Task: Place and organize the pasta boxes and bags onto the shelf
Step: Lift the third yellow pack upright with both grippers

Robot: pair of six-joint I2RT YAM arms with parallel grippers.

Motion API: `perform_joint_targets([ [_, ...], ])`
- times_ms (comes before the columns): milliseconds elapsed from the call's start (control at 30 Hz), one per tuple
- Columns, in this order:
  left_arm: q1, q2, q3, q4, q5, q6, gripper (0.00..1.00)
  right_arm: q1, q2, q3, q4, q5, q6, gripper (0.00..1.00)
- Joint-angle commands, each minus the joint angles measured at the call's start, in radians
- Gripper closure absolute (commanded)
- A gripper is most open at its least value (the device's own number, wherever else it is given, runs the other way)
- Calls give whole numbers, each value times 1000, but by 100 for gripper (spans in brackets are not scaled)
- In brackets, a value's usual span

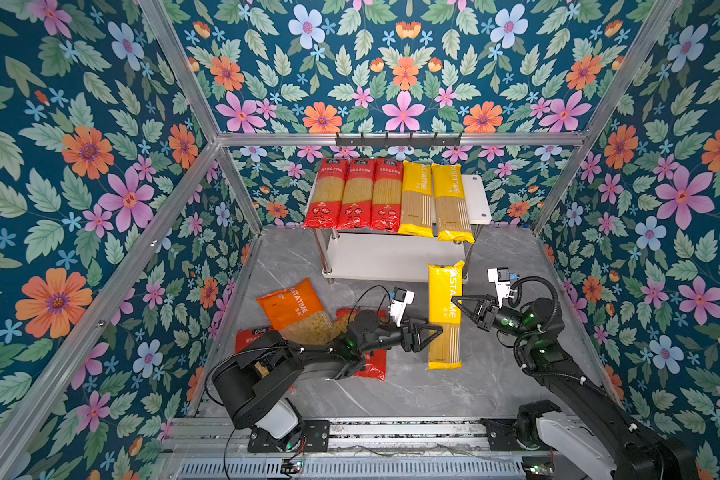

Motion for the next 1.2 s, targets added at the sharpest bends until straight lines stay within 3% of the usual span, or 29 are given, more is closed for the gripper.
perform_joint_targets([
  [0,-10,-2,20,59,48,13,28,4,-6,34,141,-10,81,100],
  [300,-12,-43,57,9,52,27,77,16,0,62,94,9,113,98],
  [467,-26,-83,18,-42,-17,117,89,16,-27,53,-26,27,56,66],
  [633,-39,-140,-1,-59,-47,123,94,16,-53,28,-178,65,-36,47],
  [833,-63,-246,85,-234,-115,200,98,16,-13,-61,22,32,77,28],
  [933,-59,-288,162,-363,-188,213,99,16,-38,-69,4,37,94,15],
  [1167,-28,-265,326,-442,-215,144,98,20,-92,-55,18,-25,115,17],
])
